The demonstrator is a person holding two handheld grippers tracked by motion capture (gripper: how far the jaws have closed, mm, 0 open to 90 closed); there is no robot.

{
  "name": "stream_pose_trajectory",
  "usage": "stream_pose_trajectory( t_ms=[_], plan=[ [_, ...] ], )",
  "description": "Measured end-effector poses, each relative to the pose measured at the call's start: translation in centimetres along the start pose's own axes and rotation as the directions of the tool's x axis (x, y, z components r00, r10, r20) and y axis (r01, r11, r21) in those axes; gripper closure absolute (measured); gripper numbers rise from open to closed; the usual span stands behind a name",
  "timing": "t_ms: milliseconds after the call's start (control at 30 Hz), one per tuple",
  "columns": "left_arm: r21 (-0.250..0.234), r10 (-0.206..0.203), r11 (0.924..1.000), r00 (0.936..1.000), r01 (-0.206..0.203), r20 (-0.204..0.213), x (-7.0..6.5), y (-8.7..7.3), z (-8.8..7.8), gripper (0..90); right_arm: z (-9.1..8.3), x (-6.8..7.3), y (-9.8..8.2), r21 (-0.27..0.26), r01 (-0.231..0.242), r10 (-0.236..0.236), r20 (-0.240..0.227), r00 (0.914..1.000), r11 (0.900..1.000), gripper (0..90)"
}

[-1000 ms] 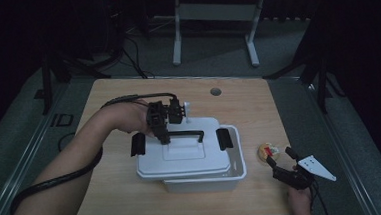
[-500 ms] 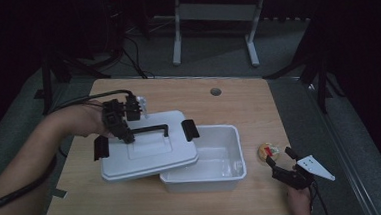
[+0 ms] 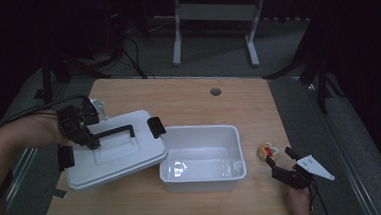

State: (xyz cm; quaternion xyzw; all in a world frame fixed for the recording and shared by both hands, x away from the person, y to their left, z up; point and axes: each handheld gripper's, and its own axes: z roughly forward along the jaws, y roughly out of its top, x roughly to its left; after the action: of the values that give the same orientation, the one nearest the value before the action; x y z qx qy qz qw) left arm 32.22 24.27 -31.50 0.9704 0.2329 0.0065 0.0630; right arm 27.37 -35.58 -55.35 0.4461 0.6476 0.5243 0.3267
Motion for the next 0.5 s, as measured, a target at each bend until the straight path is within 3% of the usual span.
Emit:
stream_pose_trajectory(
  t_ms=[267,500],
  plan=[
    [-0.001,-0.071,0.9975,0.9974,0.071,0.009,1.2,-2.7,1.4,83.7,0.0,0.0,0.0,0.001,0.001,-0.001,0.001,1.0000,1.000,13.7],
    [0.003,-0.117,0.9932,0.9931,0.117,0.012,2.6,-3.3,4.2,83.7,0.0,0.1,0.0,0.002,0.004,-0.004,-0.001,1.0000,1.000,13.7]
  ],
)
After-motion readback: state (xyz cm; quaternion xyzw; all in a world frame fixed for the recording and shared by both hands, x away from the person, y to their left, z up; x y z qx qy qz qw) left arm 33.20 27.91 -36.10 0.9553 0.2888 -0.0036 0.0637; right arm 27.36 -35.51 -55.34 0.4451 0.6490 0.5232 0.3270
